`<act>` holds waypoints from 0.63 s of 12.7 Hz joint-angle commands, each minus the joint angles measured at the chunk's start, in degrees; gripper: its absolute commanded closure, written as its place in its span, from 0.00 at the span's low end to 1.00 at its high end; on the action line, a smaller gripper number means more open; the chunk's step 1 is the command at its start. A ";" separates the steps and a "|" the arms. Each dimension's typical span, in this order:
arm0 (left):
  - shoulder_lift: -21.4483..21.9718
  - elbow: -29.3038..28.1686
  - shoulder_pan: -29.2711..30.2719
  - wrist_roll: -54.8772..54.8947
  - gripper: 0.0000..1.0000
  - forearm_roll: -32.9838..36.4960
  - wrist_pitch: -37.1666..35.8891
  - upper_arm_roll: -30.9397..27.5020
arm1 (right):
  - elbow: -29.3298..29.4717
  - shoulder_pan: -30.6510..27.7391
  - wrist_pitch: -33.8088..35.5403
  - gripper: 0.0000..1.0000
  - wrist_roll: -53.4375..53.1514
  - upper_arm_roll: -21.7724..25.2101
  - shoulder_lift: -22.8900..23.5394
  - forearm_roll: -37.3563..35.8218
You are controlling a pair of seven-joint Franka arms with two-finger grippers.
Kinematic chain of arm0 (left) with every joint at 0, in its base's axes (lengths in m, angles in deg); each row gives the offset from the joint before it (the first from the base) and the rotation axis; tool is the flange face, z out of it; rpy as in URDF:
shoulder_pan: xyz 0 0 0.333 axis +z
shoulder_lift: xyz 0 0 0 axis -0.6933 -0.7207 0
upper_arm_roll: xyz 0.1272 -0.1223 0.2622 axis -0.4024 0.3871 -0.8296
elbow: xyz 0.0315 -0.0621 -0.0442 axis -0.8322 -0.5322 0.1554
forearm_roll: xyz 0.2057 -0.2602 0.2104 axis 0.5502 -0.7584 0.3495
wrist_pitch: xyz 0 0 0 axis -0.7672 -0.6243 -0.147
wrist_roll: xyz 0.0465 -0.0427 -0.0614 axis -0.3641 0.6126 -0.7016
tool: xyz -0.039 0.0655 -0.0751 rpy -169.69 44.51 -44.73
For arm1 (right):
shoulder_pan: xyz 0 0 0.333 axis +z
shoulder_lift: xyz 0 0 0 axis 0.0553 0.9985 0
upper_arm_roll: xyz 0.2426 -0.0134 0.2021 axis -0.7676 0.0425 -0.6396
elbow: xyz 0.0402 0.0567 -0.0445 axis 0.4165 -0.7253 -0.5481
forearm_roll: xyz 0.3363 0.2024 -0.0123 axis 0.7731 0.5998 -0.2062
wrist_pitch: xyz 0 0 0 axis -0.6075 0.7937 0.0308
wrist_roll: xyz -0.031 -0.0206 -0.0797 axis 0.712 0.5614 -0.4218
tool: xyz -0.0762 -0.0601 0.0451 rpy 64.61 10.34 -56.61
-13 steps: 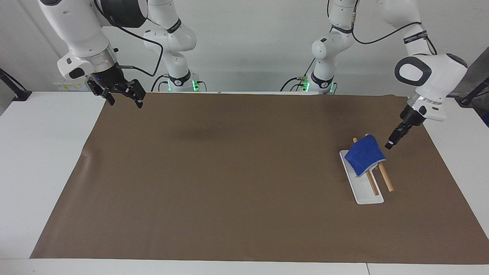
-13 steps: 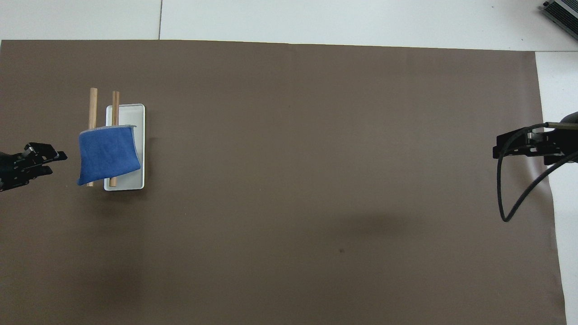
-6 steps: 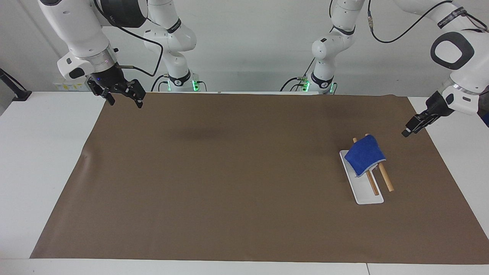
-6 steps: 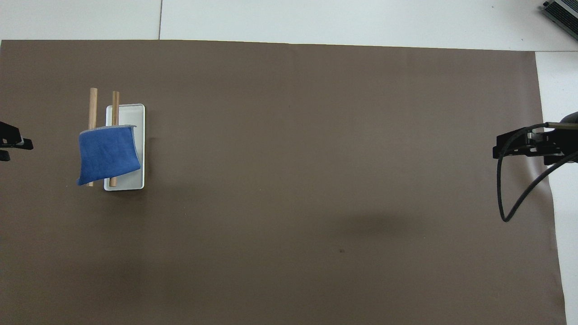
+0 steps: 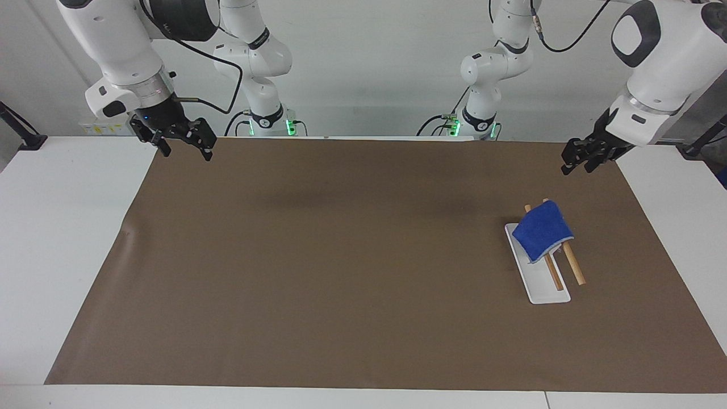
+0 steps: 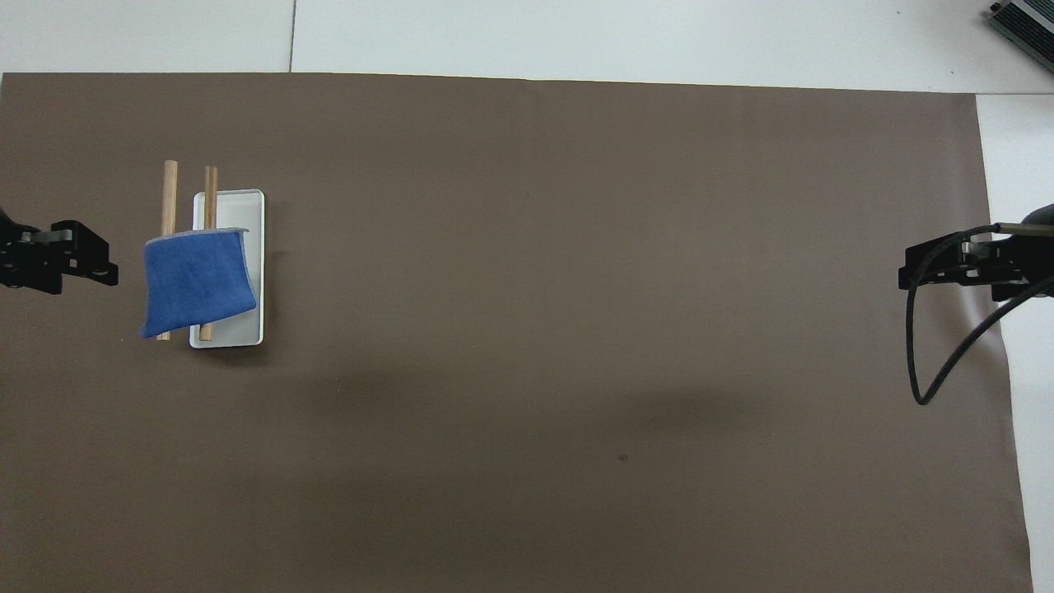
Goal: Right arm passes towel to left arm to hang
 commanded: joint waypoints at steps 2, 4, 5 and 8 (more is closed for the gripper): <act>-1.23 4.70 -4.71 -2.80 0.41 3.71 -5.84 -0.49 | -1.55 -0.15 0.04 0.00 1.05 0.02 -1.45 -0.65; -1.14 4.71 -6.20 -2.53 0.41 6.62 -6.39 -0.40 | -1.46 -0.15 0.04 0.00 1.05 0.02 -1.45 -0.65; -0.97 4.71 -6.82 -2.44 0.41 7.41 -6.04 -0.31 | -1.55 -0.15 0.04 0.00 1.05 0.02 -1.45 -0.65; -0.18 4.53 -6.82 -1.22 0.38 7.42 -6.12 -0.22 | -1.55 -0.15 0.04 0.00 1.05 0.02 -1.45 -0.65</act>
